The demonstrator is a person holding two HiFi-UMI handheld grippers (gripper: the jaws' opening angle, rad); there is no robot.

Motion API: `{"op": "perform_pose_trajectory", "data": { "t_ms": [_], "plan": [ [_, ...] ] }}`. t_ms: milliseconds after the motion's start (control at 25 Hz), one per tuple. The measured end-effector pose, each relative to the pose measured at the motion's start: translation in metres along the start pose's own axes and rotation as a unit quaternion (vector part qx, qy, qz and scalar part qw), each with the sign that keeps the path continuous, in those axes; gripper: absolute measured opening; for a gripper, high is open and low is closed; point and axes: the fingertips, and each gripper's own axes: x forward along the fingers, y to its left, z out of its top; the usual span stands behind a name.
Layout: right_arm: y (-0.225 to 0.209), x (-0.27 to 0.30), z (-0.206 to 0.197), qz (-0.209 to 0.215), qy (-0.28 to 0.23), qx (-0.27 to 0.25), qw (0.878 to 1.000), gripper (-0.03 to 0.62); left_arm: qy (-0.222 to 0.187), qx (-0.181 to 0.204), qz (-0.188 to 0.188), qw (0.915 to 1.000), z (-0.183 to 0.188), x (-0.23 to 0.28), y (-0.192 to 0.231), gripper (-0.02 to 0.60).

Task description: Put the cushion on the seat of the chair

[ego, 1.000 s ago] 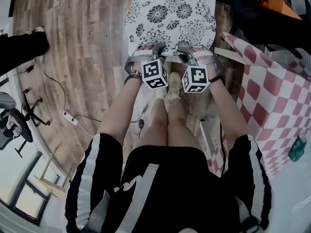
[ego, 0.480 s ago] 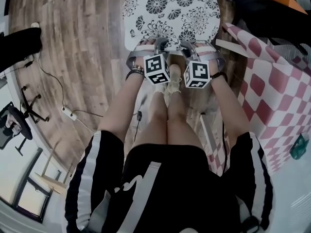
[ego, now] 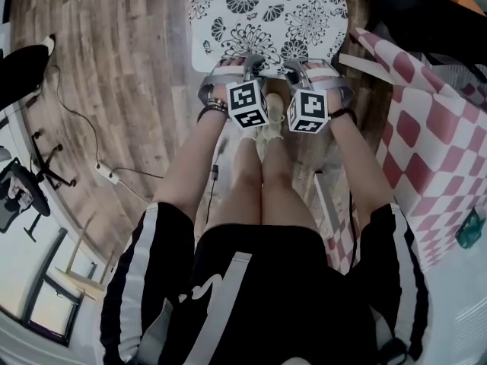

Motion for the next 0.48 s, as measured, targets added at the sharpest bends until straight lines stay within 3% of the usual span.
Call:
{"op": "perform_pose_trajectory", "data": {
  "t_ms": [160,480],
  "plan": [
    [0.010,0.004,-0.004,0.020,0.004,0.009,1.000,0.056,0.003,-0.002,-0.009,1.0000,0.000,0.002,-0.007,0.171],
    [0.031,0.010,-0.009,0.071,0.017,0.038,0.997,0.198,0.018,-0.019,-0.035,0.9990,-0.009,0.008,-0.020,0.285]
  ]
}}
